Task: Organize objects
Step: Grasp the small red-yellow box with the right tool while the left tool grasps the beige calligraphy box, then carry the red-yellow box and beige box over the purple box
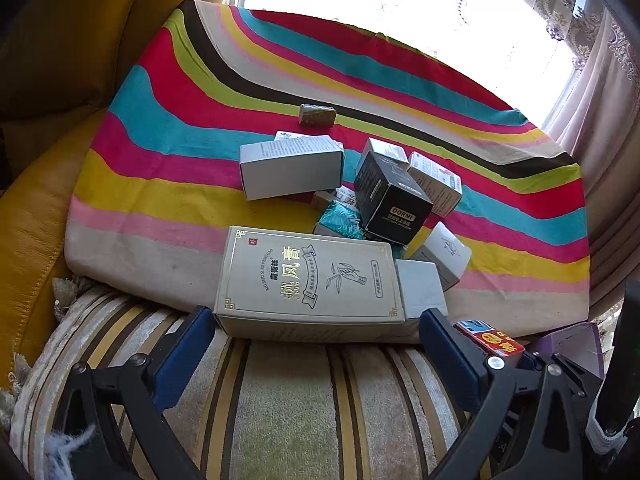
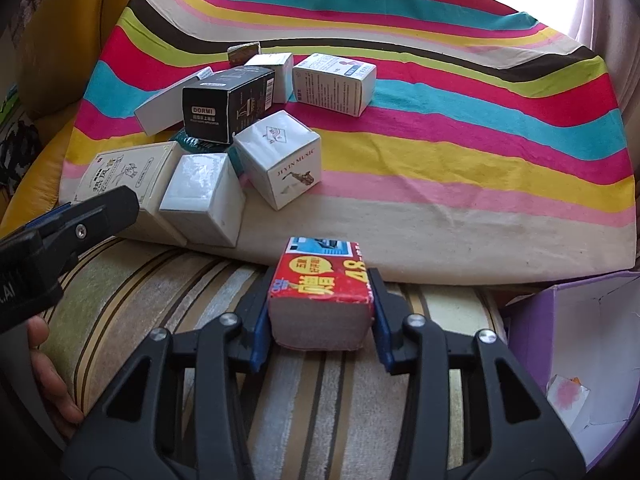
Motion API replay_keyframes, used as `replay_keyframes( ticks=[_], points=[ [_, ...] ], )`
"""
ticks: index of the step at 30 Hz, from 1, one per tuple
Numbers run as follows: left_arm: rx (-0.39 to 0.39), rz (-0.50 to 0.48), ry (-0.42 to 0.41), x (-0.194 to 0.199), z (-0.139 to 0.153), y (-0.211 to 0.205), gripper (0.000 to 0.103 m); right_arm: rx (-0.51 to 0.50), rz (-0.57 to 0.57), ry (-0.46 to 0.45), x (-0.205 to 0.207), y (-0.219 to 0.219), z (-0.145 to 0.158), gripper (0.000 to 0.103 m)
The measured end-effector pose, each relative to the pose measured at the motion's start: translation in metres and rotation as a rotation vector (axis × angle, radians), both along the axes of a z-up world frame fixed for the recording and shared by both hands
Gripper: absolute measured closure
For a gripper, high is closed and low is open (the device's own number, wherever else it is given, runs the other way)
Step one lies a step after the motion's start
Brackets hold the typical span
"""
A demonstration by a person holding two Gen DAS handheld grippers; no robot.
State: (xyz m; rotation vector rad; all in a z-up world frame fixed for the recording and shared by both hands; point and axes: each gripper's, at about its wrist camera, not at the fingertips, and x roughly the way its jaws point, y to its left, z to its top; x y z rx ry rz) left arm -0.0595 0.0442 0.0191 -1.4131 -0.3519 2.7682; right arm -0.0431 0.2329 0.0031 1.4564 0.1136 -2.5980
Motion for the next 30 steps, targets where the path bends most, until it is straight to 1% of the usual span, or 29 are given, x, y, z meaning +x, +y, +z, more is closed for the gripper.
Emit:
replay_keyframes(
  ticks=[4, 6, 12, 13, 15, 20, 23, 27, 30],
  points=[
    [-0.027, -0.001, -0.022, -0.009, -0.006, 0.004, 0.0, -0.014, -0.003, -0.005, -0.002, 0.001, -0.002, 0.057],
    [-0.022, 0.004, -0.042, -0.013, -0.01, 0.003, 0.0, -0.024, -0.007, -0.011, -0.003, 0.003, -0.004, 0.057],
    [-0.009, 0.012, -0.037, -0.022, -0.012, -0.002, 0.0, -0.031, -0.012, -0.011, -0.005, 0.003, -0.005, 0.057],
    [-0.014, 0.015, -0.049, -0.024, -0.014, -0.002, 0.0, -0.034, -0.014, -0.012, -0.005, 0.003, -0.005, 0.057],
    [0.005, 0.015, -0.061, -0.027, -0.017, -0.004, 0.0, -0.038, -0.016, -0.012, -0.005, 0.004, -0.005, 0.057],
    [-0.007, 0.025, -0.041, -0.028, -0.017, -0.004, 0.0, -0.043, -0.025, -0.005, -0.007, 0.004, -0.005, 0.057],
    [0.0, 0.039, -0.026, -0.025, -0.016, -0.006, 0.001, -0.038, -0.037, 0.004, -0.005, 0.007, -0.005, 0.057],
    [0.002, 0.047, 0.025, -0.015, -0.009, -0.006, 0.001, -0.042, -0.045, 0.014, -0.002, 0.01, -0.003, 0.057],
    [0.003, 0.049, 0.083, -0.006, 0.001, -0.006, 0.001, -0.043, -0.05, 0.031, 0.002, 0.01, 0.001, 0.058]
  ],
)
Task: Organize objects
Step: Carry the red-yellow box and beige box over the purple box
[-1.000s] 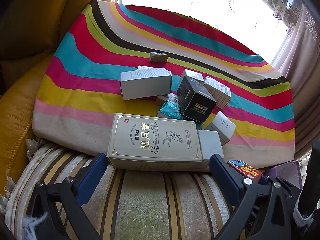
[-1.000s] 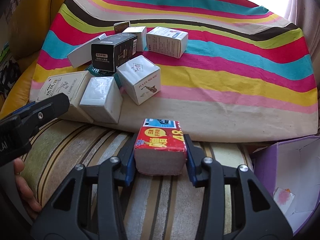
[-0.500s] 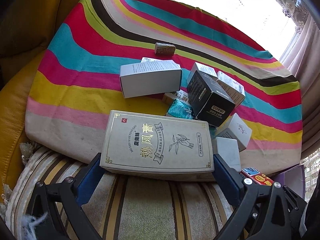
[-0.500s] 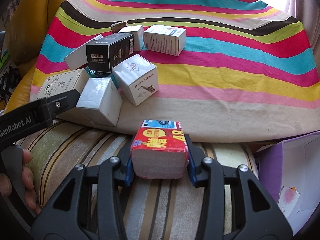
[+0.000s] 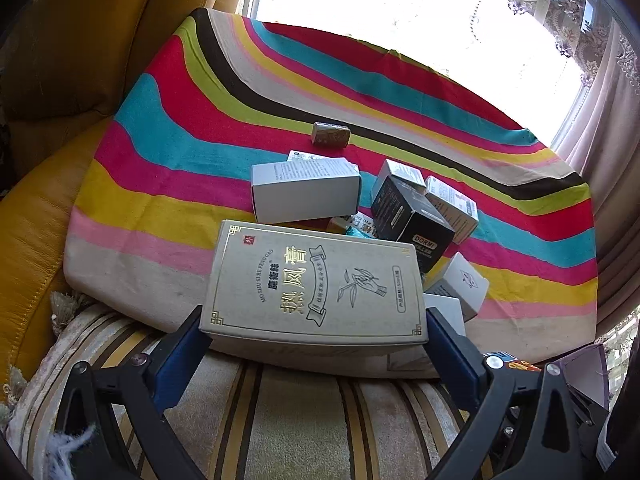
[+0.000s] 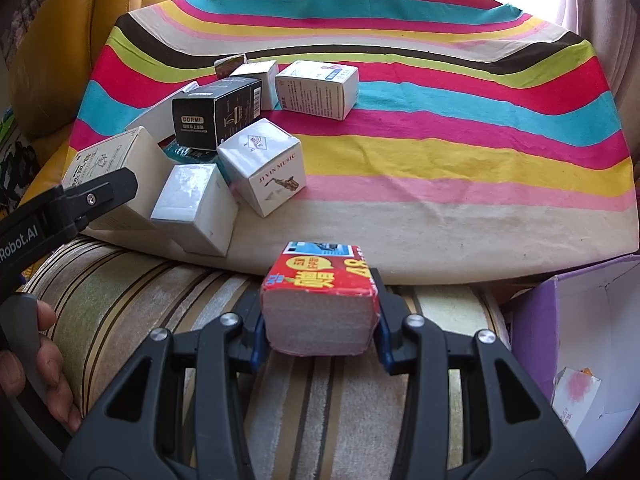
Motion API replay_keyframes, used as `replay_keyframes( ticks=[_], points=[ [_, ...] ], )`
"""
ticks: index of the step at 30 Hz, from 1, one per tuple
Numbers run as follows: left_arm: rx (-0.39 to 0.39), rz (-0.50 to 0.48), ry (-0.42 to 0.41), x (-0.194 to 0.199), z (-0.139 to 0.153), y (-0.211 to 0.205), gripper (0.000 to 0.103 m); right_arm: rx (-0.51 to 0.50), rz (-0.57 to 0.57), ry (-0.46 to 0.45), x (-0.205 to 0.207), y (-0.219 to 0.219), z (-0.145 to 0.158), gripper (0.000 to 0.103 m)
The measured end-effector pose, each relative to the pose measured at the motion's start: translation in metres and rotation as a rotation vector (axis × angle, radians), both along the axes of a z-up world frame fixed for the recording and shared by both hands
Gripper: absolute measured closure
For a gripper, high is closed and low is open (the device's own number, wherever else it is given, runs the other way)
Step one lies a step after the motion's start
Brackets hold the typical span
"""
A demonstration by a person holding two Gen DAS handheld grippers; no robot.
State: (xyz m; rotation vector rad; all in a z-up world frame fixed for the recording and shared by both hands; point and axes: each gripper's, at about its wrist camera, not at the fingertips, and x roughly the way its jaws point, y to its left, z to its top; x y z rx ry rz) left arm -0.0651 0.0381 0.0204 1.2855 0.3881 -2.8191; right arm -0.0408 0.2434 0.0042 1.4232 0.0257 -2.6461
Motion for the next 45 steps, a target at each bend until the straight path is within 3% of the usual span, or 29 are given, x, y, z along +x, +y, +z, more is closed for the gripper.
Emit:
replay_keyframes(
  ticks=[8, 17, 32, 45],
  points=[
    [-0.059, -0.079, 0.167, 0.027, 0.031, 0.024, 0.001, -0.023, -0.04, 0.065, 0.017, 0.012, 0.018, 0.058],
    [-0.099, -0.233, 0.242, 0.049, 0.044, 0.069, 0.001, -0.051, -0.119, 0.092, 0.043, 0.044, 0.03, 0.058],
    [-0.07, -0.46, 0.208, 0.062, 0.043, 0.145, 0.001, -0.09, -0.275, 0.11, 0.087, 0.118, 0.041, 0.058],
    [-0.026, -0.646, 0.18, 0.07, 0.039, 0.21, 0.001, -0.056, -0.46, 0.108, 0.119, 0.203, 0.039, 0.058]
  ],
)
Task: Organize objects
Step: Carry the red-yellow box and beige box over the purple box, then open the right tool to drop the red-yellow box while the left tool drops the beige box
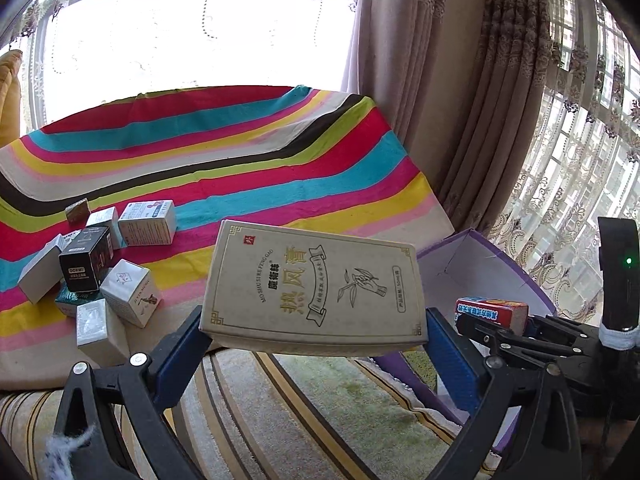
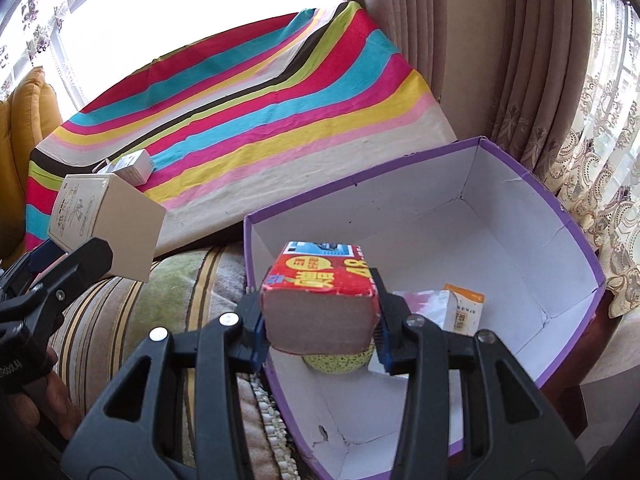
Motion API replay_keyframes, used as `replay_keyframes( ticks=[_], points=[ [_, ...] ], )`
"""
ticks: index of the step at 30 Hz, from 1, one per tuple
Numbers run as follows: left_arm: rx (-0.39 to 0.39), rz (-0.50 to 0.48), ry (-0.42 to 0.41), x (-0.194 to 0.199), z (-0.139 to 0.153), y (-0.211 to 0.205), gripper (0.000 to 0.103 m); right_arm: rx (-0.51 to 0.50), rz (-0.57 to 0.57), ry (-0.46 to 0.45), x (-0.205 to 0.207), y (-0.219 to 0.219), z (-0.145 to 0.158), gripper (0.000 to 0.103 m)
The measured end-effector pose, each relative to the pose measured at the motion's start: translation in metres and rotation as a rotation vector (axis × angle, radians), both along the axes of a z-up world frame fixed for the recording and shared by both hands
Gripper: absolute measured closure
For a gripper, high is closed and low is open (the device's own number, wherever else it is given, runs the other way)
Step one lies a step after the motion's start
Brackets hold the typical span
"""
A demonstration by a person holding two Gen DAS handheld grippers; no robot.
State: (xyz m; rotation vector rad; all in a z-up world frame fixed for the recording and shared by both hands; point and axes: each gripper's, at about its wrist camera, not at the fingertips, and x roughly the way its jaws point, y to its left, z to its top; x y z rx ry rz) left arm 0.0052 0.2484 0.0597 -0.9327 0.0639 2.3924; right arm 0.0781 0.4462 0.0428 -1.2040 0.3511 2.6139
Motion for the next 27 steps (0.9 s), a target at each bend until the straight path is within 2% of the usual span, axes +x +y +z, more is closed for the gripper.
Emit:
replay_keyframes(
  ticks=[10, 20, 22, 24, 27],
  points=[
    [-0.008, -0.097, -0.049, -0.004, -0.006, 0.04, 0.001, 0.071, -0.124, -0.01, 0.008, 0.046, 0.001, 0.058],
    [-0.015, -0.22, -0.052, -0.002, -0.008, 0.079, 0.0, 0.101, -0.183, 0.022, 0.012, 0.065, 0.014, 0.057],
    [-0.023, -0.233, -0.062, -0.004, -0.009, 0.085, 0.0, 0.098, -0.191, 0.022, 0.012, 0.067, 0.015, 0.052],
    [-0.022, -0.231, -0.074, -0.005, -0.01, 0.085, 0.0, 0.094, -0.195, 0.026, 0.012, 0.068, 0.015, 0.041],
    [-0.011, -0.216, -0.086, -0.008, -0.01, 0.081, 0.0, 0.092, -0.195, 0.027, 0.013, 0.067, 0.016, 0.039]
  ],
)
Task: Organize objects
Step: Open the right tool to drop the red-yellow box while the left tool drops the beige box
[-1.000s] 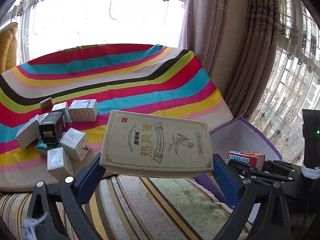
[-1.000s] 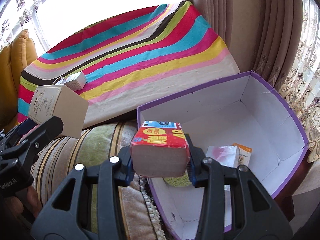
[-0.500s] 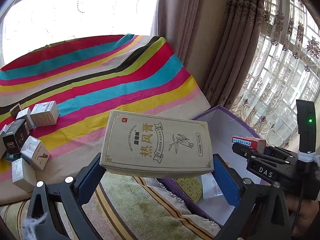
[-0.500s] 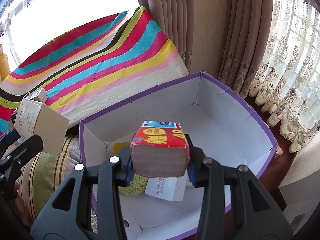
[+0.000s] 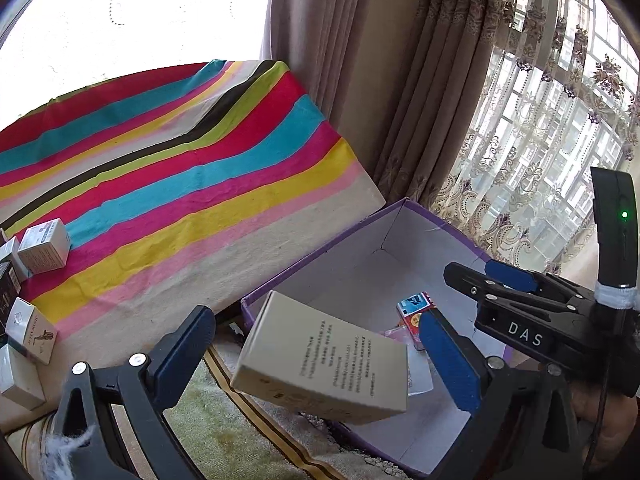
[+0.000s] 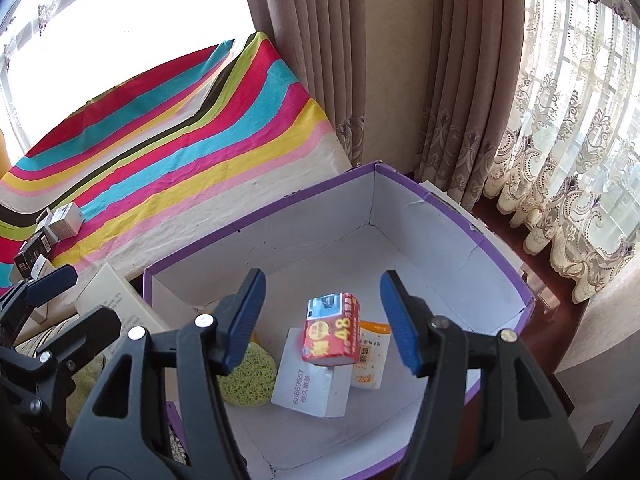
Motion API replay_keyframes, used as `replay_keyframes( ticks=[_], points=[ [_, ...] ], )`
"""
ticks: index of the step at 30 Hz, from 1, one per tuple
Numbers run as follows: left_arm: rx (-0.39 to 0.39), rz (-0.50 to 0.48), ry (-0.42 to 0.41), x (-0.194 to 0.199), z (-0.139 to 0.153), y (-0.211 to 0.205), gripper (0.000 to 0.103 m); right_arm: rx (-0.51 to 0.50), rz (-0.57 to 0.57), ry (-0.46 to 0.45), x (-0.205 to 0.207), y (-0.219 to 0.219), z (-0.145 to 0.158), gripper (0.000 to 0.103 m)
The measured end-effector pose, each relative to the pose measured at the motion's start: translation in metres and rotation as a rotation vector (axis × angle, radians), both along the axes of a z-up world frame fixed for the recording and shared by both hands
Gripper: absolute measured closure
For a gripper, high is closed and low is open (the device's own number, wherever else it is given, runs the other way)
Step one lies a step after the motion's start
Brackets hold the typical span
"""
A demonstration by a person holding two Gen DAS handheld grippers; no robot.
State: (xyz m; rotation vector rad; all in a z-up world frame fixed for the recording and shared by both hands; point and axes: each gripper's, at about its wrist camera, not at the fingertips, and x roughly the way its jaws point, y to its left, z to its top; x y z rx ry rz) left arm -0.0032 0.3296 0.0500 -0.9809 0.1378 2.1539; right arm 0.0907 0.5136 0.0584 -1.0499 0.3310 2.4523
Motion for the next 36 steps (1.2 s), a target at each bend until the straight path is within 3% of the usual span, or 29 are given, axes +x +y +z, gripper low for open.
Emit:
replay_keyframes(
  ticks=[27, 36],
  points=[
    [0.057, 0.083, -0.045, -0.013, 0.002, -0.041, 0.001, -0.012, 0.059, -0.007, -0.006, -0.021, 0.004, 0.032],
    [0.089, 0.152, -0.041, -0.016, 0.004, -0.078, 0.001, -0.019, 0.112, -0.007, -0.014, -0.045, 0.006, 0.031]
  ],
)
